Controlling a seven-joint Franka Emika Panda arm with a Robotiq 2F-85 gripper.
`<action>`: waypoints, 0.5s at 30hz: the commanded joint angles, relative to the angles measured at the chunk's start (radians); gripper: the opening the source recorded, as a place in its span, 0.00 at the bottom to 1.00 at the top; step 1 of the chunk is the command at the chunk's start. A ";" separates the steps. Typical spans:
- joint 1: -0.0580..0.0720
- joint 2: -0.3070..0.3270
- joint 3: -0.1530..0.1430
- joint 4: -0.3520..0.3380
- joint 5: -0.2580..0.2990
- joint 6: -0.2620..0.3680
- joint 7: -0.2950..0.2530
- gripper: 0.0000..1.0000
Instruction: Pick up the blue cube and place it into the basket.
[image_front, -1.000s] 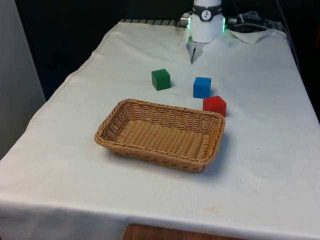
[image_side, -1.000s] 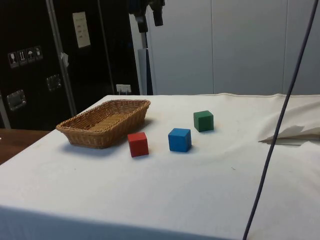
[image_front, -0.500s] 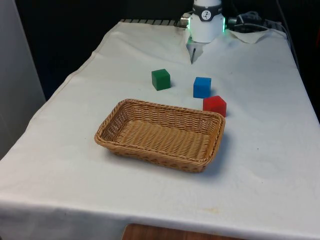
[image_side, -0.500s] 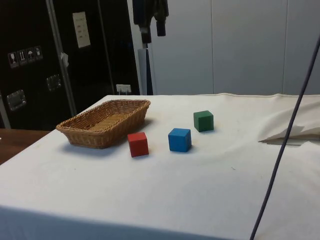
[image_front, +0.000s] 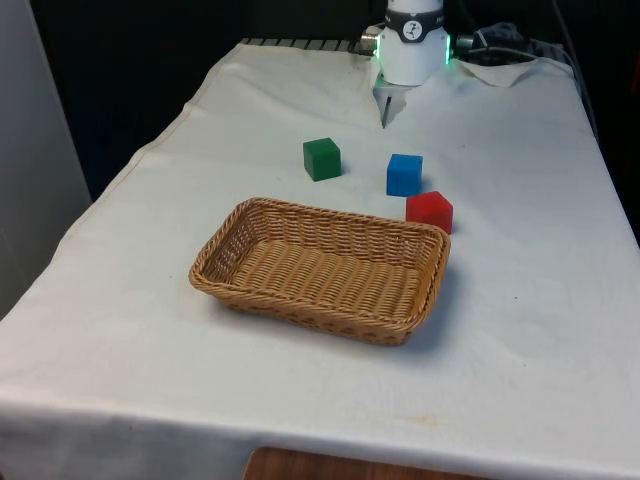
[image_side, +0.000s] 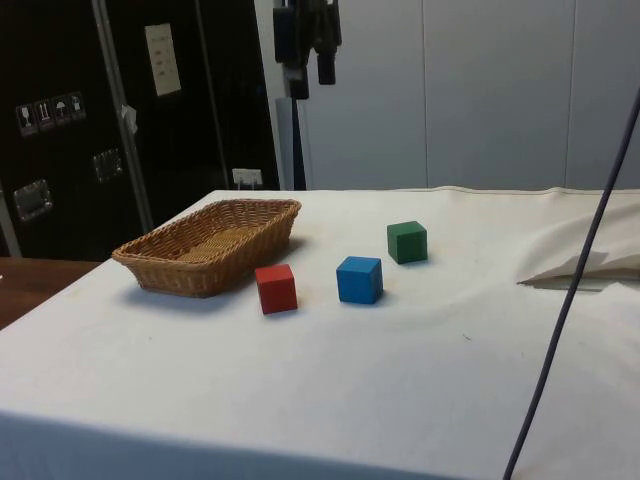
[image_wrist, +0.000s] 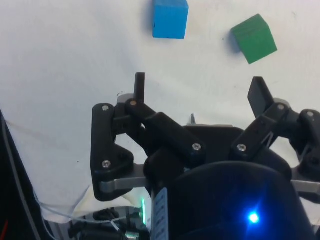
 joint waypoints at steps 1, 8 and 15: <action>0.000 0.007 -0.006 -0.007 0.009 0.014 -0.016 1.00; -0.002 0.038 -0.017 -0.017 0.000 0.008 -0.055 1.00; -0.006 0.052 -0.022 -0.034 -0.009 0.010 -0.082 1.00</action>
